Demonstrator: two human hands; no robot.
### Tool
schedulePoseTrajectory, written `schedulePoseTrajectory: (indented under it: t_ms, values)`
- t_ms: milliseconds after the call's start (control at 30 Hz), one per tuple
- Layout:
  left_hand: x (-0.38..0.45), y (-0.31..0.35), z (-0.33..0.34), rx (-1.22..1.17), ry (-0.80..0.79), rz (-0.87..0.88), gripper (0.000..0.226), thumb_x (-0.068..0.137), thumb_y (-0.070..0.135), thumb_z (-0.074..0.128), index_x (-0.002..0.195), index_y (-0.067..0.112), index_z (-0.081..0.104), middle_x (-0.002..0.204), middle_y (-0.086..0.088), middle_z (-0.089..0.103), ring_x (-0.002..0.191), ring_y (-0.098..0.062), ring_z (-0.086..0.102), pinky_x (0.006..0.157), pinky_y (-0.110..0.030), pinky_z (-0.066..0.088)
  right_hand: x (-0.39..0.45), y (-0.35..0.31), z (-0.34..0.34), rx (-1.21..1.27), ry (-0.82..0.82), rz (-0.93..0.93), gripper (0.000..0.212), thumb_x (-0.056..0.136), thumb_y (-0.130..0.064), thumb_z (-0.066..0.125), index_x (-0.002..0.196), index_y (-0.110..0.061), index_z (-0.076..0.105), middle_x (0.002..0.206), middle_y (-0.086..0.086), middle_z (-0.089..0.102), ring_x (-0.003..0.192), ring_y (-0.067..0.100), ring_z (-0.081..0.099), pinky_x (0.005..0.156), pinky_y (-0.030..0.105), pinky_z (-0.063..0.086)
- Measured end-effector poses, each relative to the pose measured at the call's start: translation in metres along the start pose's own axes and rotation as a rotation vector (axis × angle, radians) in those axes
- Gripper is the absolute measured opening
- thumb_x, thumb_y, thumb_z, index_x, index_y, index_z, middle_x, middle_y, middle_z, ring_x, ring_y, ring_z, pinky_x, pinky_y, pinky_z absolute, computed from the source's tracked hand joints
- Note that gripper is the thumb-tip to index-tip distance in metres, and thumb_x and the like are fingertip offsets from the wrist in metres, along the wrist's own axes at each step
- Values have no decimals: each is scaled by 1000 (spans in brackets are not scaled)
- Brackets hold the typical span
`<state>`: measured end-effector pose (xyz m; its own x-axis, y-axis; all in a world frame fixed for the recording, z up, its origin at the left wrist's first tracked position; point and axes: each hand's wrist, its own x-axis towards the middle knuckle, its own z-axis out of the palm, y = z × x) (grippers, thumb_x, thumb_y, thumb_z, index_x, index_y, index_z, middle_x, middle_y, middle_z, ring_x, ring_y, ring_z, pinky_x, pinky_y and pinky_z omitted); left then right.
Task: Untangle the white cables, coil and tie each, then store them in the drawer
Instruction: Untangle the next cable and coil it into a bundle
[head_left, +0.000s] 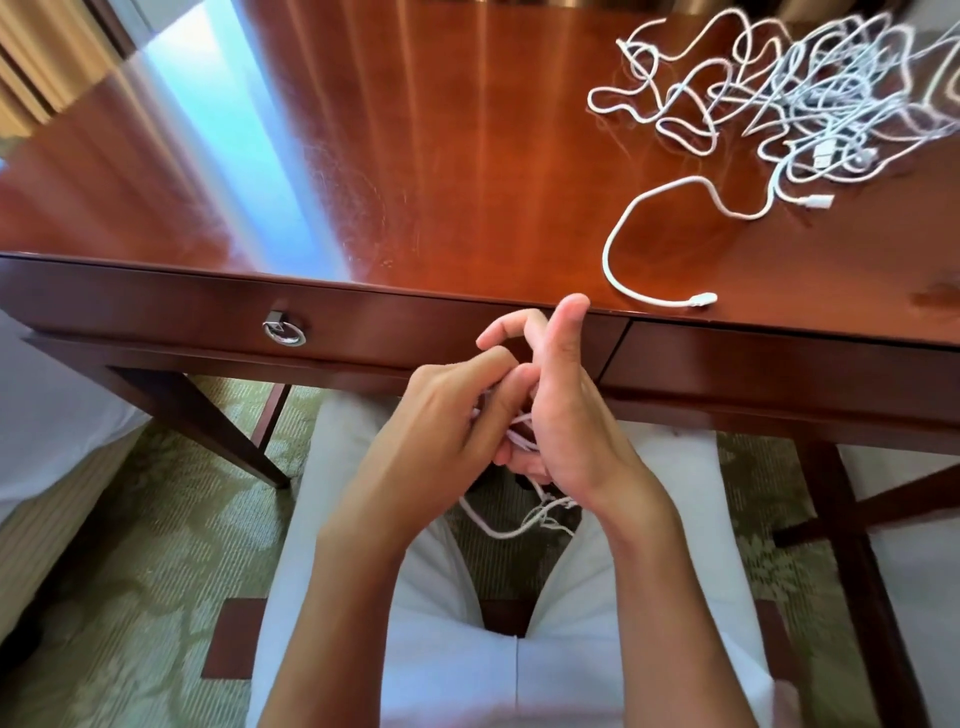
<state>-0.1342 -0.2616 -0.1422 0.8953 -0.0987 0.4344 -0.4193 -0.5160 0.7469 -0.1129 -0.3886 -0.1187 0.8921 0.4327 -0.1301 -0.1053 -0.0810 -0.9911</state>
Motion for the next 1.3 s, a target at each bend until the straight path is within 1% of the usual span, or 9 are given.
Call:
schedulePoseTrajectory:
  t_ms: [100, 267, 433, 567, 700, 900, 967, 1067, 1300]
  values:
    - [5, -1, 1, -101, 126, -70, 31, 105, 21, 49, 77, 7, 54, 55, 7, 52, 50, -4, 52, 49, -27, 41, 1, -6, -11, -58, -21, -30, 81, 81, -75, 16, 105, -8, 56, 59, 9, 58, 46, 19, 51, 39, 22, 37]
    - [12, -9, 4, -353, 419, -281, 43, 108, 22, 43, 76, -7, 45, 52, -18, 36, 43, -19, 34, 39, -36, 28, -7, 6, -25, -131, 166, -237, 50, 97, -46, 54, 61, -14, 42, 55, -5, 31, 52, 6, 27, 50, 19, 27]
    - [12, 4, 20, -590, 456, -462, 45, 107, 21, 42, 77, -12, 45, 55, -17, 29, 44, -15, 29, 38, -30, 22, -8, 12, -10, 121, 162, -324, 41, 97, -40, 64, 77, -13, 41, 68, -1, 35, 60, 11, 32, 54, 20, 34]
    - [11, 12, 29, -985, 440, -635, 52, 107, 28, 41, 57, 19, 52, 45, 4, 37, 35, -5, 32, 36, -17, 27, -4, 14, 12, 153, 327, -398, 35, 85, -21, 77, 94, -19, 43, 81, 1, 39, 62, 15, 37, 53, 20, 39]
    - [15, 6, 24, -1318, 453, -661, 35, 96, 39, 50, 70, 19, 43, 47, 9, 20, 34, -1, 17, 31, -15, 20, -3, 19, 13, 286, 474, -429, 22, 88, -24, 70, 103, -16, 55, 75, -11, 43, 60, 3, 37, 53, 14, 37]
    - [12, 6, 28, -1204, 345, -680, 44, 103, 37, 44, 63, 18, 45, 49, 4, 20, 38, -5, 16, 34, -18, 19, 0, 33, 14, 11, 474, -390, 40, 107, -31, 40, 86, -12, 66, 64, -20, 55, 58, 1, 48, 58, 18, 39]
    - [10, 9, 33, -1045, 305, -691, 53, 105, 36, 42, 58, 14, 55, 50, -2, 28, 41, -11, 24, 39, -20, 24, 1, 37, 18, 24, 441, -365, 36, 108, -38, 35, 105, -15, 63, 82, -21, 62, 76, -1, 59, 70, 17, 45]
    - [7, 15, 38, -926, 319, -682, 49, 106, 32, 43, 67, 10, 63, 63, -7, 49, 57, -17, 45, 55, -26, 40, 1, 39, 21, -105, 336, -304, 63, 96, -67, 38, 138, -22, 51, 119, -24, 57, 117, -4, 57, 96, 14, 43]
    - [6, 13, 40, -635, 292, -563, 47, 109, 28, 37, 70, 28, 62, 68, 11, 61, 68, -3, 57, 66, -23, 47, 7, 40, 19, -191, 324, -290, 42, 104, -49, 35, 120, -24, 64, 107, -8, 54, 108, 5, 60, 95, 20, 47]
